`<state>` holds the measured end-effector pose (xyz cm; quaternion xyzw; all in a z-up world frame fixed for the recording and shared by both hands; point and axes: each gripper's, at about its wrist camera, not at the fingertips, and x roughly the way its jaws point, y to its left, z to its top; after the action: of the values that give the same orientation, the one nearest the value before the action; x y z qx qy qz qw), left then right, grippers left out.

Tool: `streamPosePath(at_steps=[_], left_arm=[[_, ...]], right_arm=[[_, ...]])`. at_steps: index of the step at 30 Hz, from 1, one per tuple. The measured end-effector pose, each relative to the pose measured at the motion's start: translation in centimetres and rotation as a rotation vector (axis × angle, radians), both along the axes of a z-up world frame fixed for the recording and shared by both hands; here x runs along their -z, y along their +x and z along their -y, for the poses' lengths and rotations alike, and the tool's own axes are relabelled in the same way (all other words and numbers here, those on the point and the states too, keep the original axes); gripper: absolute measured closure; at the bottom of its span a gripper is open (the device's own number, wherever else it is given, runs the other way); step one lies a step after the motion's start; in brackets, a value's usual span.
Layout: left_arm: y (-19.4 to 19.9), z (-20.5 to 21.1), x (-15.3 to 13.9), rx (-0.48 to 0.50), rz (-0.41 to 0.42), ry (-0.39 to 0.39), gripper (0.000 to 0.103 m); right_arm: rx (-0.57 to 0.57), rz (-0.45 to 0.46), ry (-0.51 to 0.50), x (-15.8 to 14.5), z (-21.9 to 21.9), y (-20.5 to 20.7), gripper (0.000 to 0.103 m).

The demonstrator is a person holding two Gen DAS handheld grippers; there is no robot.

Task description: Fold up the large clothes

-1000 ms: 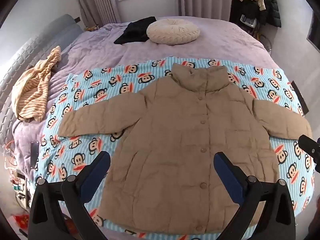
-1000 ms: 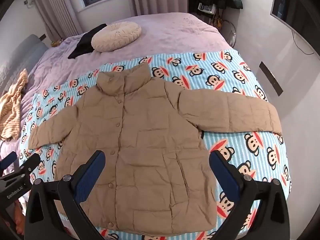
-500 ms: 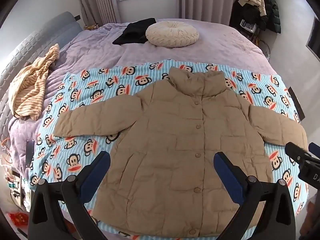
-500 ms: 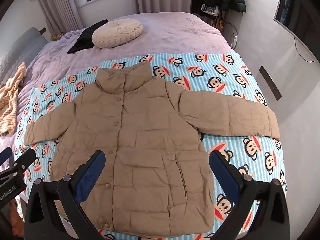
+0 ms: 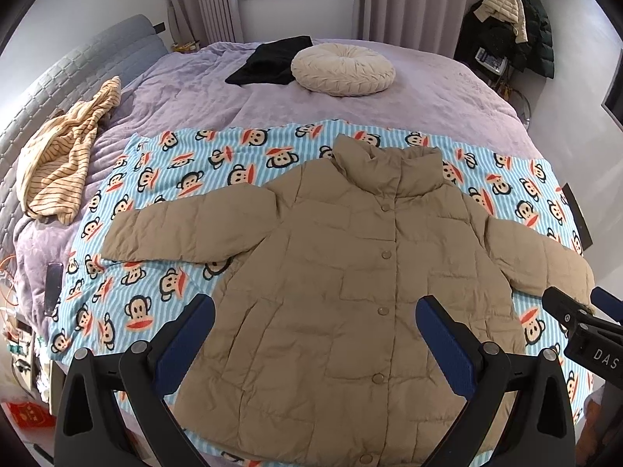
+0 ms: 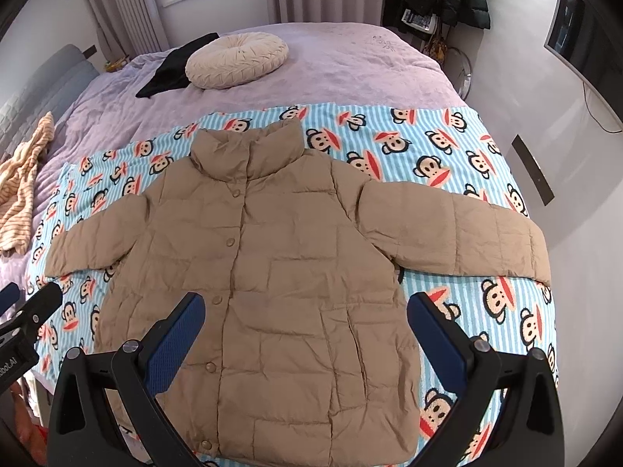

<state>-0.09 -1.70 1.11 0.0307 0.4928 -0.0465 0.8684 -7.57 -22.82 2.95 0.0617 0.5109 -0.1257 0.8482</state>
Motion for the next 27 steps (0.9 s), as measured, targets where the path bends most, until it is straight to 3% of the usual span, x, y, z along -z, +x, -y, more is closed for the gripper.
streamPosePath(at_steps=[27], left_arm=[[0.1,1.3,0.5,0.052,-0.031,0.004,0.000]], right_arm=[[0.001,-0.012,-0.006,0.1,0.0,-0.1,0.000]])
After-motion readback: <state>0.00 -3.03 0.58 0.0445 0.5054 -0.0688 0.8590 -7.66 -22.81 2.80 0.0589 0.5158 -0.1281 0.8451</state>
